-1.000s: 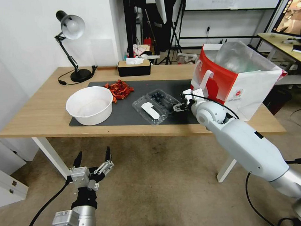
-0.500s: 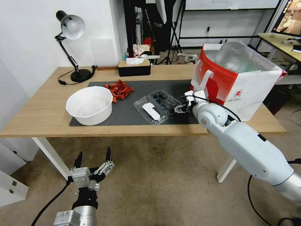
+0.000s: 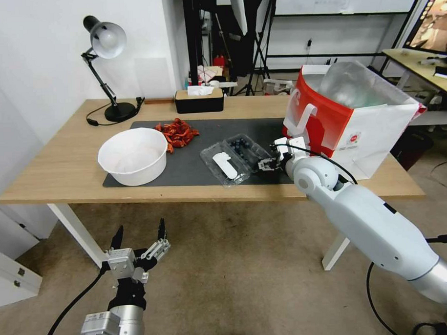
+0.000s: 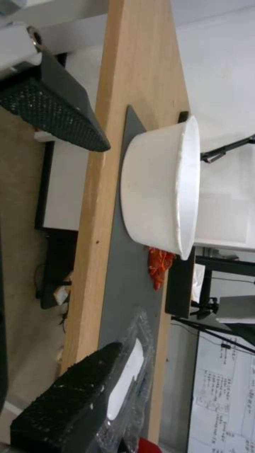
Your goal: Close the takeout container lid, then place the container into the takeout bag.
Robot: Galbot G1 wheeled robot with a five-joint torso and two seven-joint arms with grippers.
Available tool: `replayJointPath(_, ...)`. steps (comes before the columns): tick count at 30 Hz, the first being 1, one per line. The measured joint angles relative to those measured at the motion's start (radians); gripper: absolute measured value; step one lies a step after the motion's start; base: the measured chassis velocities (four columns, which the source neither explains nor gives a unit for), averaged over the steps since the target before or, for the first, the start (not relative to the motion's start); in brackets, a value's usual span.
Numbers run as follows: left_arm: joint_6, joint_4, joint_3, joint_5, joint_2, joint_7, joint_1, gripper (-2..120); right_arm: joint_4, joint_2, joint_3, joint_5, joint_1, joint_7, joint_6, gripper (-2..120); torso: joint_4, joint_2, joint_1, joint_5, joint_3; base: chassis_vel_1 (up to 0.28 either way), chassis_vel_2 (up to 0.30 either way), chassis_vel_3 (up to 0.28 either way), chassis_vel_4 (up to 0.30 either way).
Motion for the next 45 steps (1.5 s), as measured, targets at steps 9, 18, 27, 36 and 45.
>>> replayJointPath(9, -0.002, 0.003, 0.003, 0.002, -0.003, 0.000, 0.000, 100, 0.031, -0.009, -0.002, 0.022, -0.009, 0.012, 0.000, 100, 0.0000, 0.000, 0.000, -0.0001, 0.000, 0.000, 0.000, 0.000, 0.000)
replayJointPath(18, -0.005, 0.007, 0.008, 0.009, -0.009, 0.000, 0.001, 100, 0.054, -0.014, -0.005, 0.036, -0.018, 0.022, 0.000, 100, 0.0000, 0.000, 0.000, -0.0001, 0.000, 0.000, 0.000, 0.000, 0.000)
replayJointPath(27, -0.008, 0.007, 0.009, 0.014, -0.015, 0.000, 0.001, 100, 0.072, -0.019, -0.012, 0.043, -0.025, 0.025, -0.001, 100, -0.0001, 0.000, 0.000, 0.0000, 0.000, 0.000, 0.000, 0.000, 0.000)
replayJointPath(36, -0.010, 0.007, 0.008, 0.015, -0.019, -0.005, 0.002, 100, 0.079, -0.016, -0.024, 0.044, -0.028, 0.026, -0.001, 100, 0.0000, 0.000, 0.000, 0.0000, 0.000, 0.000, 0.000, 0.000, 0.000)
replayJointPath(45, -0.011, 0.007, 0.008, 0.016, -0.023, -0.005, 0.002, 100, 0.093, -0.009, -0.038, 0.046, -0.033, 0.032, -0.001, 100, 0.0000, 0.000, 0.000, 0.0000, 0.000, 0.000, 0.000, 0.000, 0.000)
